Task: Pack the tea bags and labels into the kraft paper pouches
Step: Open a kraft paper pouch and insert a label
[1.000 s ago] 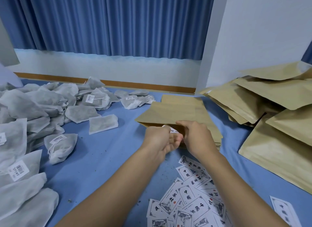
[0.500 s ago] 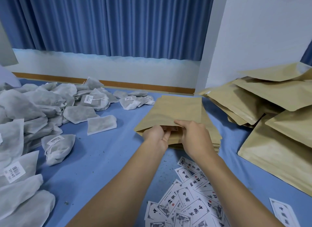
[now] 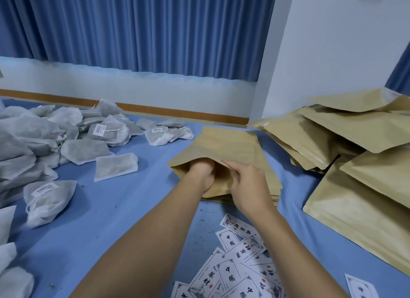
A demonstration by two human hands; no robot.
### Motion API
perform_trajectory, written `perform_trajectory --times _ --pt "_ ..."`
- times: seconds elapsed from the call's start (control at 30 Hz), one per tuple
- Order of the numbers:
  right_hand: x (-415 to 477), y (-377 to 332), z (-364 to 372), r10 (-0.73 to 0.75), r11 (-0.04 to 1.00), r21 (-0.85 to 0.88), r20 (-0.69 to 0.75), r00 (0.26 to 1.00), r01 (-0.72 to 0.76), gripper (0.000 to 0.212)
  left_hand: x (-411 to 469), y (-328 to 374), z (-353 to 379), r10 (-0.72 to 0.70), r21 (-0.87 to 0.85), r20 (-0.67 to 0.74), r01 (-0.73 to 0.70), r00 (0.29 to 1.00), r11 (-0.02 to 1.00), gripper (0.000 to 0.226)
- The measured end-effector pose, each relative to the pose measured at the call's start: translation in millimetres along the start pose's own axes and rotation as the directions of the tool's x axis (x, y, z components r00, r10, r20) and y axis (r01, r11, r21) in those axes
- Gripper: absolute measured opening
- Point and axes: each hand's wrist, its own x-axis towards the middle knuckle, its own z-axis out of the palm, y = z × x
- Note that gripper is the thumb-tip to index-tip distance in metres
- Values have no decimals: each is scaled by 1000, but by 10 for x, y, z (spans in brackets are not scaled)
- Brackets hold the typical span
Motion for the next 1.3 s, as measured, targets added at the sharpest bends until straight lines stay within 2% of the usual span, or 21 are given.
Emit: perform_trajectory --times 0.03,0.07,0.1,0.13,0.17,0.2,0.27,0.33,0.37,0.4,0.47,0.5,0.57,0.63,0.73,0.9,1.0,1.1,1.17,1.23,1.3 --pt "3 34 9 9 1000 -8 -9 1000 -9 46 -25 -31 -4 34 234 45 -43 998 971 35" --pt "3 65 17 20 1000 -17 -26 999 -20 45 -82 -40 -18 66 516 112 -115 992 849 33" --pt "4 89 27 30 999 -23 -48 998 -31 45 -143 -32 -51 89 747 200 -211 976 630 32" --pt "2 106 42 38 999 -24 -70 997 -39 47 -200 -27 -114 128 852 321 -345 938 394 32" --pt "-4 123 59 44 999 -21 -88 995 -46 48 -275 -15 -187 186 839 455 -489 871 237 31" --pt "-18 140 78 51 998 -18 -102 993 -54 49 -393 18 -278 278 782 553 -605 785 153 27" --pt "-62 170 122 67 997 -24 -104 992 -69 51 -611 106 -536 565 679 582 -731 585 58 21" --pt "-114 203 163 83 995 -40 -78 993 -86 54 -724 258 -833 814 681 416 -732 406 18 19" --pt "-134 215 183 82 995 -45 -65 994 -85 54 -719 367 -969 864 754 313 -657 394 26 19" --pt "-146 220 197 75 996 -49 -56 996 -78 54 -666 482 -1101 869 854 219 -519 444 50 20" --pt "-161 207 213 64 997 -46 -39 997 -66 56 -529 640 -1375 729 998 31 -62 683 15 35" --pt "-169 195 217 57 997 -41 -26 998 -58 57 -499 669 -1492 621 990 -90 136 778 -27 43" --pt "-198 172 230 34 999 -37 -1 999 -34 58 -493 647 -1674 477 947 -215 302 852 -112 46" --pt "-207 174 243 7 999 -43 11 1000 -7 58 -469 592 -1741 478 943 -156 274 864 -188 45" --pt "-204 179 245 -2 999 -51 24 1000 3 58 -457 600 -1666 557 940 -84 252 826 -231 53" --pt "-220 175 231 -20 999 -42 44 999 22 59 -458 633 -1718 566 926 -144 313 812 -213 29" --pt "-222 170 246 -21 999 -35 40 999 22 58 -516 615 -1715 560 979 -67 163 826 -123 17" --pt "-220 180 261 -7 1000 -13 21 1000 7 51 -646 528 -1509 695 990 91 -138 713 12 13" --pt "-218 189 264 18 1000 13 7 1000 -18 44 -751 444 -1290 790 930 296 -352 538 -108 23" --pt "-207 188 266 27 999 26 -6 1000 -27 42 -828 342 -1091 820 804 480 -531 312 -269 27" --pt "-197 185 261 27 999 39 -19 999 -26 43 -887 194 -948 743 645 641 -661 195 -383 26"
